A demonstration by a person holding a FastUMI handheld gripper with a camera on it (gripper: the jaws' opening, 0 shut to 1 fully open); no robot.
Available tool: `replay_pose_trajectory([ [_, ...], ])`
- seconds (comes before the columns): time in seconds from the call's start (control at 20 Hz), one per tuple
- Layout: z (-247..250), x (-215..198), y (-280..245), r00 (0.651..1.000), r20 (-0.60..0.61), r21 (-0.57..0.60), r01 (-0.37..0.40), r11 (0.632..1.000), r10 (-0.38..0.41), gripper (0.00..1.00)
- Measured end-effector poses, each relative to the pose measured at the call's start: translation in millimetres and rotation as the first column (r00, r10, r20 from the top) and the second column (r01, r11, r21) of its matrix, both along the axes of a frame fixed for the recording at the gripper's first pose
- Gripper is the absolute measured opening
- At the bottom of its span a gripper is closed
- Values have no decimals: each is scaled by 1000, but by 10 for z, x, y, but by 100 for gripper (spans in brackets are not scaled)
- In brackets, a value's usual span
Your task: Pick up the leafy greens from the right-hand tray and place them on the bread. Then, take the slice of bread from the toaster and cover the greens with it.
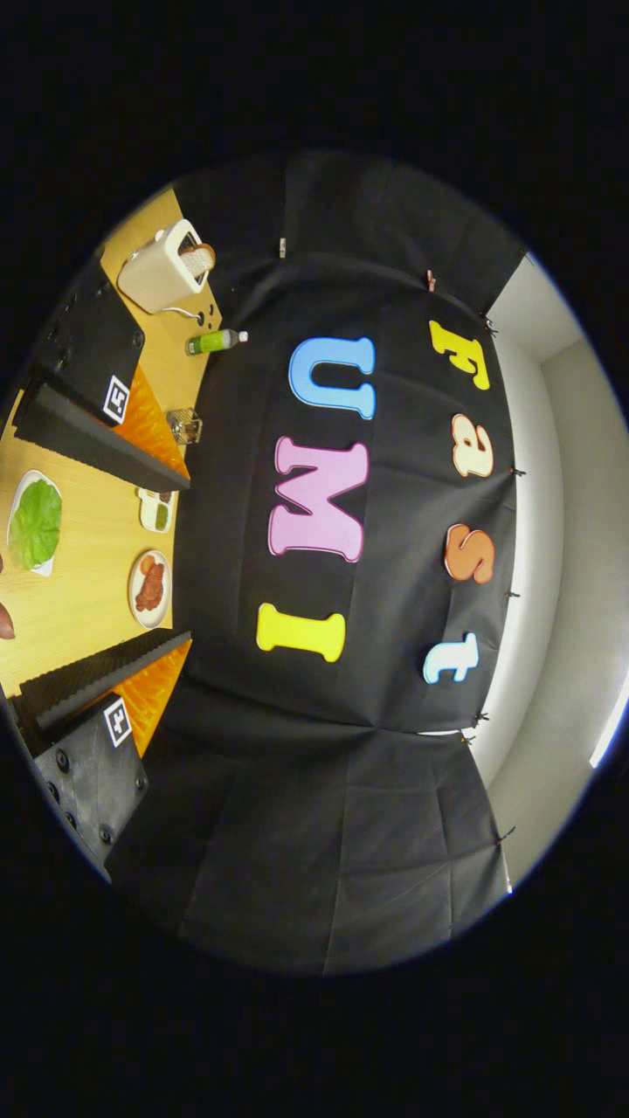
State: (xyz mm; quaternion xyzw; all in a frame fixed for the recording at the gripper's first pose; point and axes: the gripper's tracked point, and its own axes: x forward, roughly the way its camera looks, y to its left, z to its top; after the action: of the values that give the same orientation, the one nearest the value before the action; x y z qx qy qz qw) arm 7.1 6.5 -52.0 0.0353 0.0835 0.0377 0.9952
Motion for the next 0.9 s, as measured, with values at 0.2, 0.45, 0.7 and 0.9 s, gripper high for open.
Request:
replay_pose_trajectory([
  [0.2, -561, -47, 96, 981, -174, -15, -86, 996, 82, 98],
  [0.45, -1397, -143, 311, 907, -375, -20, -215, 976, 192, 97],
  [0.7, -2174, -193, 473, 779, -572, 11, -303, 953, 255, 96],
  [0.9, -2700, -263, 523, 680, -669, -13, -415, 910, 301, 91],
])
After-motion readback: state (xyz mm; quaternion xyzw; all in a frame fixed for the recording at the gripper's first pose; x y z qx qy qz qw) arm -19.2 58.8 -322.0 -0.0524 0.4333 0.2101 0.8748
